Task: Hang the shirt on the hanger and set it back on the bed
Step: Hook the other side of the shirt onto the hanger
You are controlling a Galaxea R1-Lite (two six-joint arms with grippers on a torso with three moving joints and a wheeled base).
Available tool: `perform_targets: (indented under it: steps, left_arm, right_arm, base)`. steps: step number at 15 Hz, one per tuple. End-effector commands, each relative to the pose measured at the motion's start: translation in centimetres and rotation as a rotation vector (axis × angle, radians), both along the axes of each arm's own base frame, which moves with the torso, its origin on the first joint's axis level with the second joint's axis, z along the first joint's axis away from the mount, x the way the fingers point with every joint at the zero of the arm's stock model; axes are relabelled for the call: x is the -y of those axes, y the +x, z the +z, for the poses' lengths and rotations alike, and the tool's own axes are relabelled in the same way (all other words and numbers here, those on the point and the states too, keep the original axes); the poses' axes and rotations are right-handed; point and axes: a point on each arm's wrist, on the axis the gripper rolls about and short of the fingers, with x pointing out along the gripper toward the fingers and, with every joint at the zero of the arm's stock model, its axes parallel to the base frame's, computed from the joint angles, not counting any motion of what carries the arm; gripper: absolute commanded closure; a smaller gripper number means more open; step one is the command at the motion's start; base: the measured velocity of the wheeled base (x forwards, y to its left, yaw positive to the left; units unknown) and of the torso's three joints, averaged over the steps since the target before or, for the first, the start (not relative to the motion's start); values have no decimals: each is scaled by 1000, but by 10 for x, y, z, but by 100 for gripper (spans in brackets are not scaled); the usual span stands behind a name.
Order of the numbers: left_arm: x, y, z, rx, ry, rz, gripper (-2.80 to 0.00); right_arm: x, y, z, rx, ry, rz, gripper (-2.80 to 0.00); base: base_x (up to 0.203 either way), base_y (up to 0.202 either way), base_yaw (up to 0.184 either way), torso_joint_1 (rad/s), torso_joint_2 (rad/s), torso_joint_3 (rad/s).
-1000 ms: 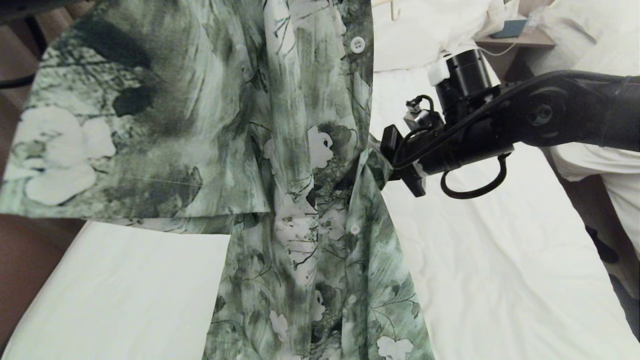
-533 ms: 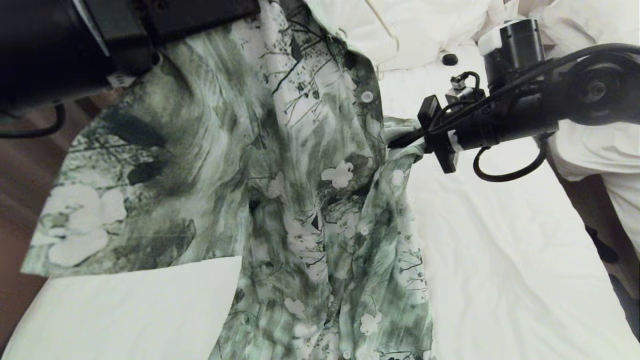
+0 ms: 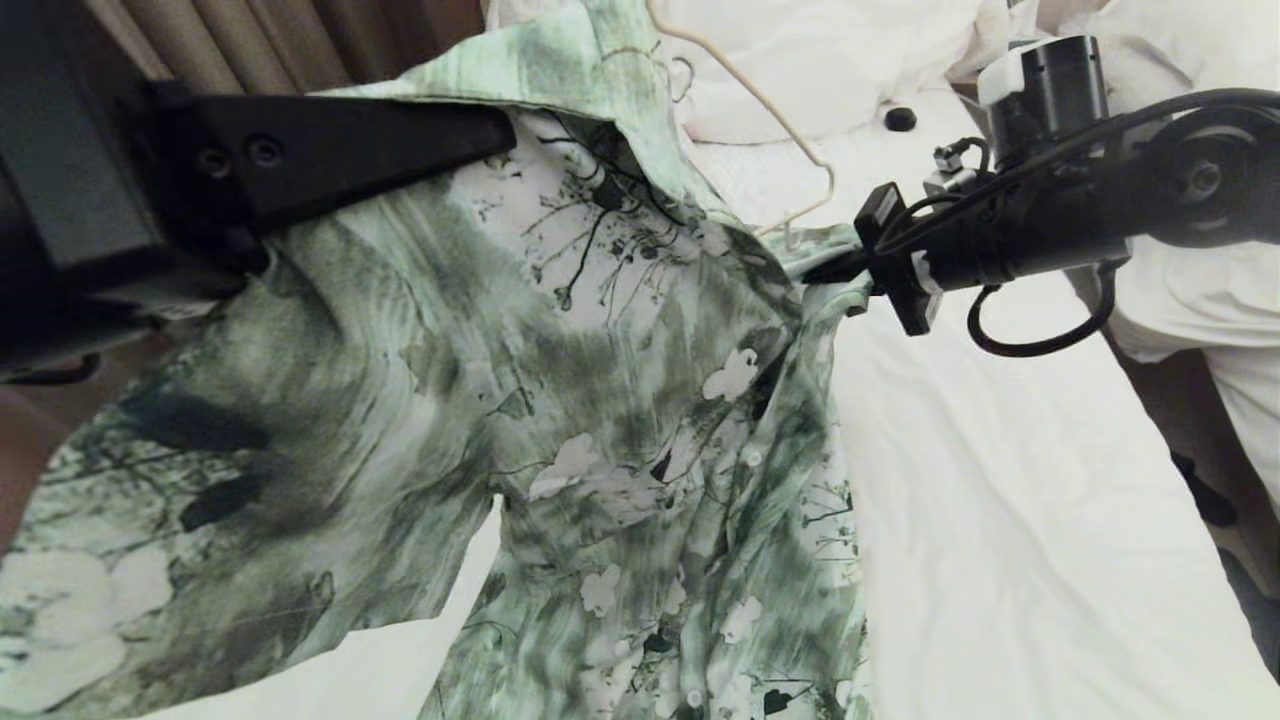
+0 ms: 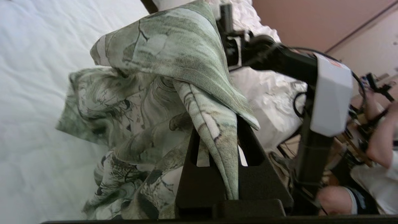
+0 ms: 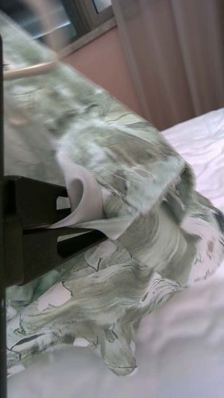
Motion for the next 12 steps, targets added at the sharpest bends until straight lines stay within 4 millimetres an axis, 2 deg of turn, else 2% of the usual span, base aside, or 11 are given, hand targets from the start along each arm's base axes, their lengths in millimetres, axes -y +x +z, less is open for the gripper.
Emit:
perform_targets:
  steps: [1,6,12]
  left_arm:
    - [-4,-8,-3,-3,0,-26,0]
    - [1,-12,-26,-46,57,-55,0]
    - [14,-17,-43,-80,116,-70,0]
  right_arm:
    - [0,2,-2,-9,1,-2,0]
    - [-1,0,4,28,7,3,0]
    - [-4,-8,10,49,4,22,0]
  base:
    - [0,0,0,0,0,0]
    - [0,0,0,0,0,0]
    - [0,0,0,0,0,0]
